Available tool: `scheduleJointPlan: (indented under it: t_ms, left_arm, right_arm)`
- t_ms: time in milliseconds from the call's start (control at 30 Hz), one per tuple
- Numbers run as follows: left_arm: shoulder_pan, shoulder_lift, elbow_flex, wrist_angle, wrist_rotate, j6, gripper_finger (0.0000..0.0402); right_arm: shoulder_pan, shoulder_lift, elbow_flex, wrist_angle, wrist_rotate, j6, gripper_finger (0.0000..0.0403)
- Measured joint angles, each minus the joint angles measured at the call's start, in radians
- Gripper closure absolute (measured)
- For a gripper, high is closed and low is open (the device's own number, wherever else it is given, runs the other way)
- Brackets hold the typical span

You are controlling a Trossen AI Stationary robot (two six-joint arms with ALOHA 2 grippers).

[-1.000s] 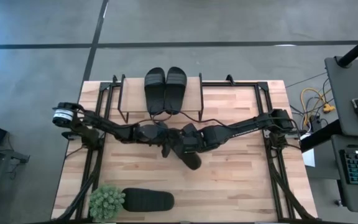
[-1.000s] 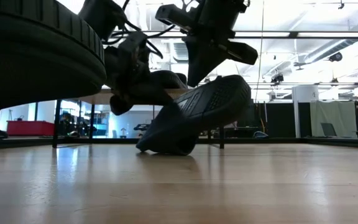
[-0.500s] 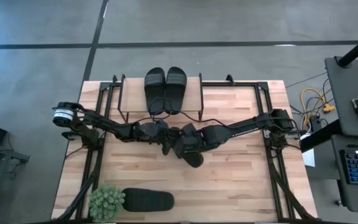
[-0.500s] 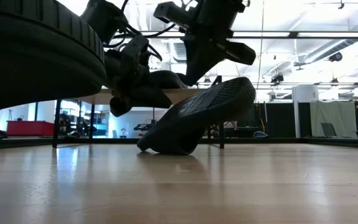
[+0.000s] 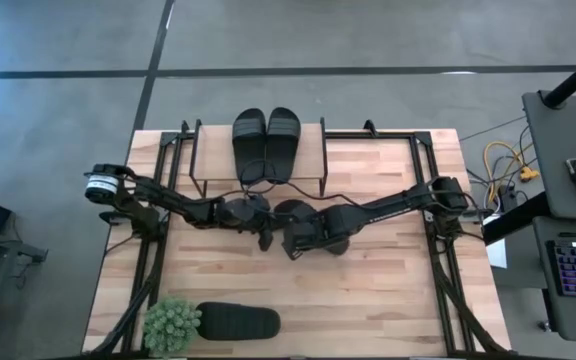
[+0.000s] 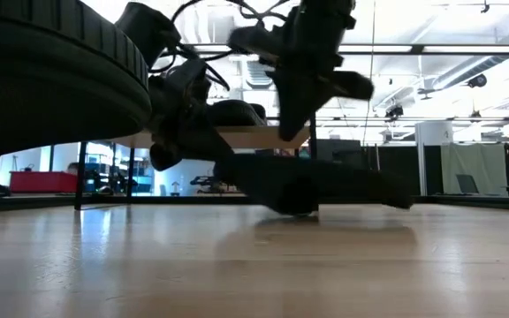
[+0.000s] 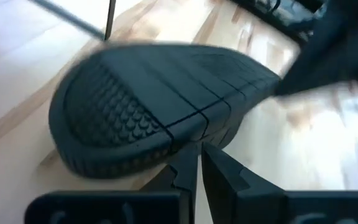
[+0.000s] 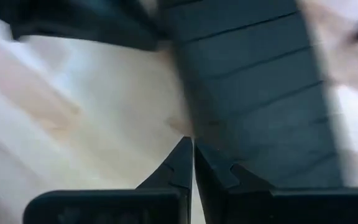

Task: Pick and place slides into the shelf
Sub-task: Adjust the black slides

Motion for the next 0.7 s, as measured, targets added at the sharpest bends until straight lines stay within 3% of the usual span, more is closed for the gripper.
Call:
scheduleJointPlan:
  t_ms: [233, 600, 700]
  left_arm:
    - [-0.001, 0.000, -0.001, -0.024, -0.001, -0.001, 0.0391]
    - [-0.001, 0.000, 0.005, -0.016, 0.002, -0.001, 0.0391]
    - [-0.001, -0.003, 0.009, -0.014, 0.042, -0.003, 0.0391]
  right_arm:
    - [0.012, -0.078, 0.031, -0.250, 0.175, 0.076, 0.0394]
    - [0.013, -0.140, 0.002, -0.347, 0.188, 0.124, 0.0394]
    - [0.013, -0.140, -0.010, -0.345, 0.177, 0.131, 0.0394]
